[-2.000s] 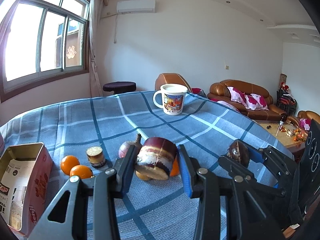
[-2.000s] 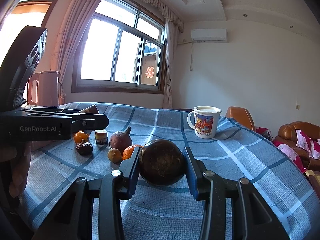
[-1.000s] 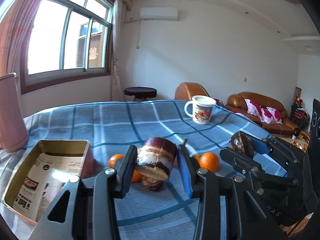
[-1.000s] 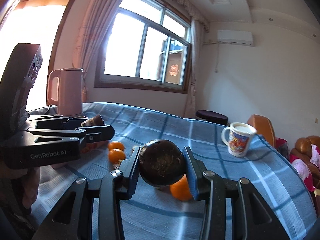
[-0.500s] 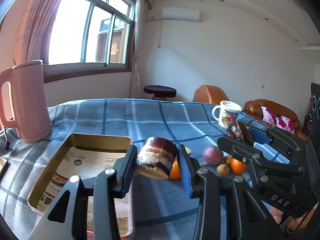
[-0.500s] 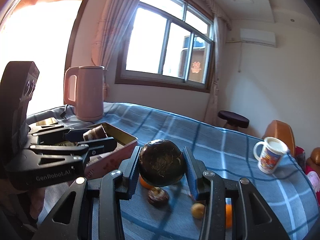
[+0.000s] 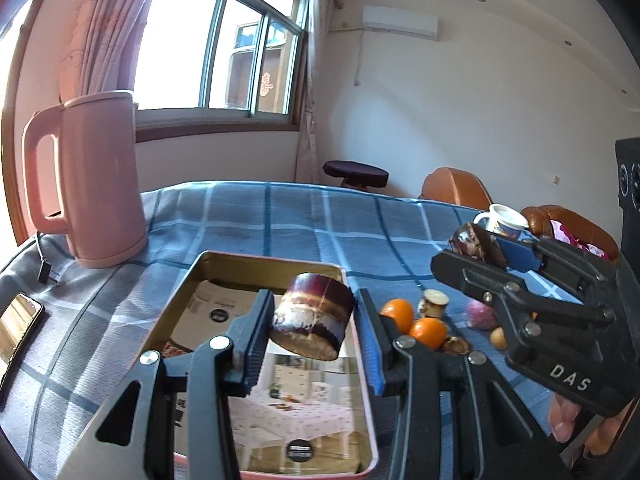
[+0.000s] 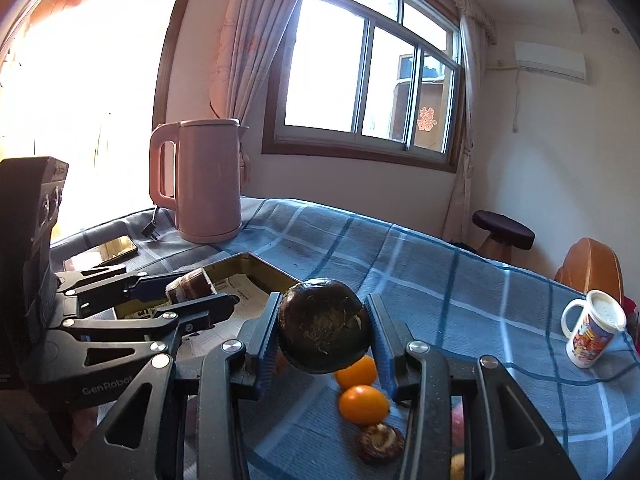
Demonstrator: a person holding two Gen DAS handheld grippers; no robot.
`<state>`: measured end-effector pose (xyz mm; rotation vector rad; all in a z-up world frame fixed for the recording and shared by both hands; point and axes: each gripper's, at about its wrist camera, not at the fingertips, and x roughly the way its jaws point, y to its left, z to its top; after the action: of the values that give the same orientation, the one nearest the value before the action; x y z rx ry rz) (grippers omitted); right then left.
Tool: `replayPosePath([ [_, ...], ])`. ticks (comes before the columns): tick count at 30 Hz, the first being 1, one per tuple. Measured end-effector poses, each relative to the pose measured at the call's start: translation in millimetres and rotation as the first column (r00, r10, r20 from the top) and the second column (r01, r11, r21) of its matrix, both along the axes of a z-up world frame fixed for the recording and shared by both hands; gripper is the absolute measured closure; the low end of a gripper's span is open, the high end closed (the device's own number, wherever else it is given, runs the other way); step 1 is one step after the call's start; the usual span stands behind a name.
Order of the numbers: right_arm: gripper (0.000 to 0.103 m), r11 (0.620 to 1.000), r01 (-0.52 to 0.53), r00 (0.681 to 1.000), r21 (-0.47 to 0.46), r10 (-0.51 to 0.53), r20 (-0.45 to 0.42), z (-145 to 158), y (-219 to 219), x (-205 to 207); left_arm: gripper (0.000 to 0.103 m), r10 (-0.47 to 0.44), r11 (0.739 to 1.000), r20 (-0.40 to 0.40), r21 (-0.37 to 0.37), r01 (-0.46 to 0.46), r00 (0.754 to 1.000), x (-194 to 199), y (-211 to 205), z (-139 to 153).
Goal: Organize fruits
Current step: 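Lower both held items over the paper inside the tin box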
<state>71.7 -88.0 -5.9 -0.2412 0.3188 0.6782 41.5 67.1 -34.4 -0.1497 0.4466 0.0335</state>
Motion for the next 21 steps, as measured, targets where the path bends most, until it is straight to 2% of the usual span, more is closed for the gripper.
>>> replayPosePath([
  [21, 0.060, 0.996, -0.067, 0.996, -0.065, 0.062, -0.071, -19, 66, 21, 0.061, 0.081, 0.997, -0.084, 0.013, -0.080, 0.993, 6, 43, -8],
])
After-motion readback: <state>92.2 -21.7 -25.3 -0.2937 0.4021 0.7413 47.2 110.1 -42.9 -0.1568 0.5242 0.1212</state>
